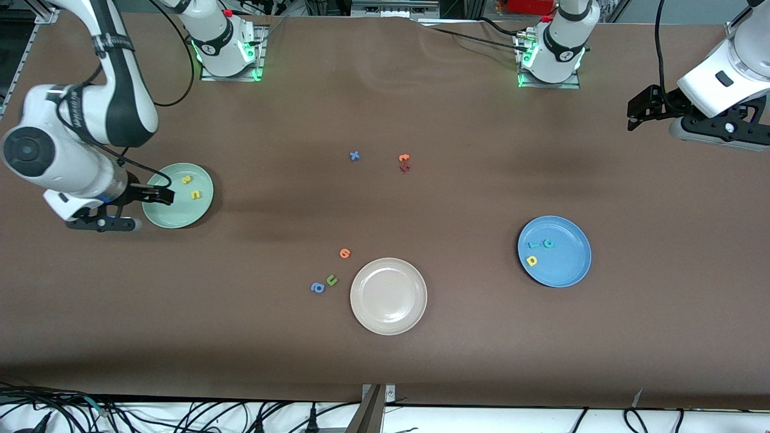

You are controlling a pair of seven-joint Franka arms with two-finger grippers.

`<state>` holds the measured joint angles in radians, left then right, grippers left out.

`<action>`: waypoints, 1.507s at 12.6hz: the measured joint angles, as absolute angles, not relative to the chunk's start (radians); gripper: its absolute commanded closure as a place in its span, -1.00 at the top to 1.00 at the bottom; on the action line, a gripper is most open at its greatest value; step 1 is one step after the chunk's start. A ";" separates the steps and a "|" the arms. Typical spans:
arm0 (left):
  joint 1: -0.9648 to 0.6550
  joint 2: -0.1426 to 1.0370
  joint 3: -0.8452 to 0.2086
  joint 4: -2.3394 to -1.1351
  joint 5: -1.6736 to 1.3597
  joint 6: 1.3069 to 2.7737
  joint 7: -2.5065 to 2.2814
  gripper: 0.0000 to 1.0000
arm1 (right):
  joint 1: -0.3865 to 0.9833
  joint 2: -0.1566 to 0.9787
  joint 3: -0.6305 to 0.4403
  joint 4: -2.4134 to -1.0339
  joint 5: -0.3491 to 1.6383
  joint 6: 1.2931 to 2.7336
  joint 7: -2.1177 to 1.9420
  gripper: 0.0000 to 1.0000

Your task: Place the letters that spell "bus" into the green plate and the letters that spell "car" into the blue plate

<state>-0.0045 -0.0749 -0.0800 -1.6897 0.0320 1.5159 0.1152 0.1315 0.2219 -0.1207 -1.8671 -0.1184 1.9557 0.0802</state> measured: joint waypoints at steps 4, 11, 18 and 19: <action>-0.004 -0.075 -0.080 -1.691 0.032 1.516 0.115 1.00 | 0.137 0.221 -0.108 -1.755 -0.106 1.881 0.081 1.00; -0.004 -0.075 -0.080 -1.691 0.032 1.516 0.115 1.00 | 0.144 0.170 -0.074 -1.664 -0.034 1.805 0.106 0.99; -0.004 -0.075 -0.080 -1.691 0.032 1.516 0.115 1.00 | 0.144 0.152 -0.079 -1.595 -0.015 1.677 0.116 0.99; -0.004 -0.075 -0.080 -1.691 0.032 1.516 0.115 1.00 | 0.144 0.152 -0.079 -1.595 -0.015 1.671 0.116 0.99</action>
